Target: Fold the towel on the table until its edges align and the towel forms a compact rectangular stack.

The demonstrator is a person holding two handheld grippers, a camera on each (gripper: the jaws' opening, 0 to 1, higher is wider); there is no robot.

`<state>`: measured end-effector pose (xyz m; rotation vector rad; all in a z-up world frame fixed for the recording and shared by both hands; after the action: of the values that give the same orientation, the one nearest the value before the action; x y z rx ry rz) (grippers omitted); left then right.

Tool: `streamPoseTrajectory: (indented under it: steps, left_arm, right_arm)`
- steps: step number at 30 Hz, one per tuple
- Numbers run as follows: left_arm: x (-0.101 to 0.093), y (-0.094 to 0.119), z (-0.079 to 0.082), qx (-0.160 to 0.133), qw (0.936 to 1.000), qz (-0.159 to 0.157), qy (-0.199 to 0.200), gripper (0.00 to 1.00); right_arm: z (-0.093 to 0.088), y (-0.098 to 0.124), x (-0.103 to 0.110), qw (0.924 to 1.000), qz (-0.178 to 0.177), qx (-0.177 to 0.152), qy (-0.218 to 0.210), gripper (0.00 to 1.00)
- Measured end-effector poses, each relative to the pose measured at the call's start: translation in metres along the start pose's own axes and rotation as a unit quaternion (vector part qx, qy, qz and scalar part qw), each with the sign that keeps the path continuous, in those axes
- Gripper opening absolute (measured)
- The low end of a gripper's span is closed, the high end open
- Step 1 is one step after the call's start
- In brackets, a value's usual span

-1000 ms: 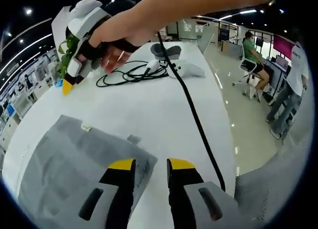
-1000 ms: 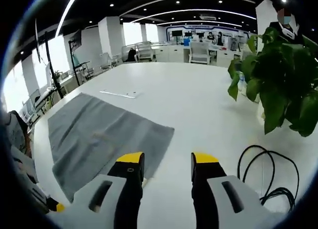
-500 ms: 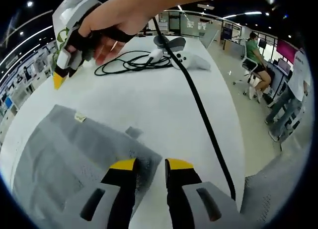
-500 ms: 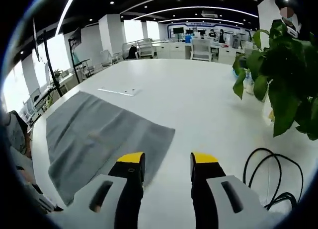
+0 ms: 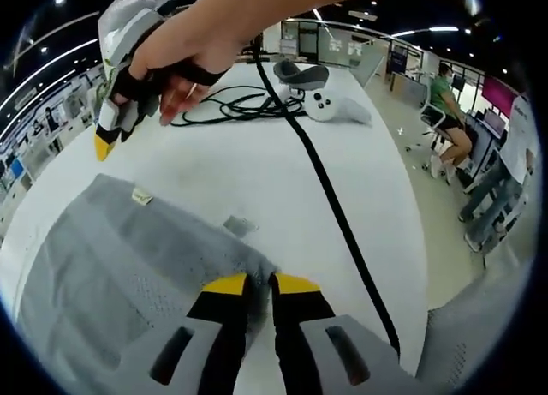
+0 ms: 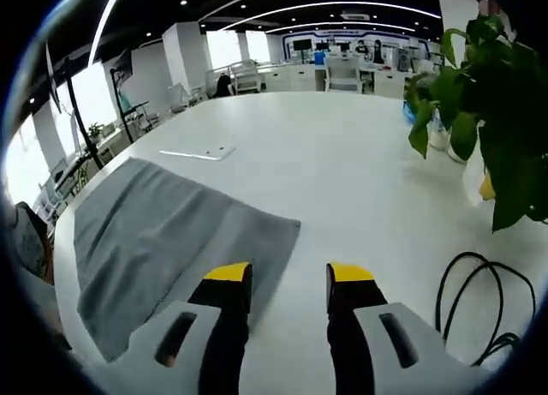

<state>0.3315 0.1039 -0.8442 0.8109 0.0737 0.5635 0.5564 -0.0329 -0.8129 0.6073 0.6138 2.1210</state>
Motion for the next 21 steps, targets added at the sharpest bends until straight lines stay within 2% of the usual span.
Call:
streamPoseTrajectory:
  steps: [5, 8, 11, 14, 18, 21]
  left_arm:
    - [-0.001, 0.000, 0.001, 0.004, 1.0000, 0.000, 0.003, 0.06]
    - [-0.003, 0.001, 0.001, 0.007, 0.9998, -0.005, 0.017, 0.06]
    - [-0.005, 0.001, 0.001, 0.009, 0.9997, -0.010, 0.020, 0.06]
    - [-0.005, 0.001, 0.002, 0.010, 0.9997, -0.013, 0.018, 0.06]
    - [-0.005, 0.001, 0.002, 0.012, 0.9996, -0.015, 0.019, 0.06]
    - [-0.005, 0.002, 0.003, 0.015, 0.9996, -0.016, 0.018, 0.06]
  right_arm:
    - [0.003, -0.012, 0.003, 1.0000, 0.005, 0.005, 0.004, 0.33]
    - [0.003, -0.019, 0.007, 0.9998, 0.007, 0.015, 0.012, 0.32]
    - [0.006, -0.026, 0.012, 0.9992, 0.010, 0.020, 0.032, 0.30]
    - [0.011, -0.042, 0.009, 0.9987, 0.007, 0.025, 0.045, 0.28]
    - [0.016, -0.051, 0.009, 0.9977, 0.007, 0.033, 0.059, 0.27]
    - [0.018, -0.056, 0.006, 0.9978, 0.002, 0.037, 0.055, 0.25]
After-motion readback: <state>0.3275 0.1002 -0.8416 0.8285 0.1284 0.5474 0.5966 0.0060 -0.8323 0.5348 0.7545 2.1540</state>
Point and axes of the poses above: the point that each gripper's makers call its tool centre point, and the gripper's own axes: y roughly backward along the fingers, x roughly to its left, z roughly out of its top, the point moved 10 cm from there along y, roughly backward along the fingers, and after that the axes turned 8 degrees about z, right-handed, at the moved point
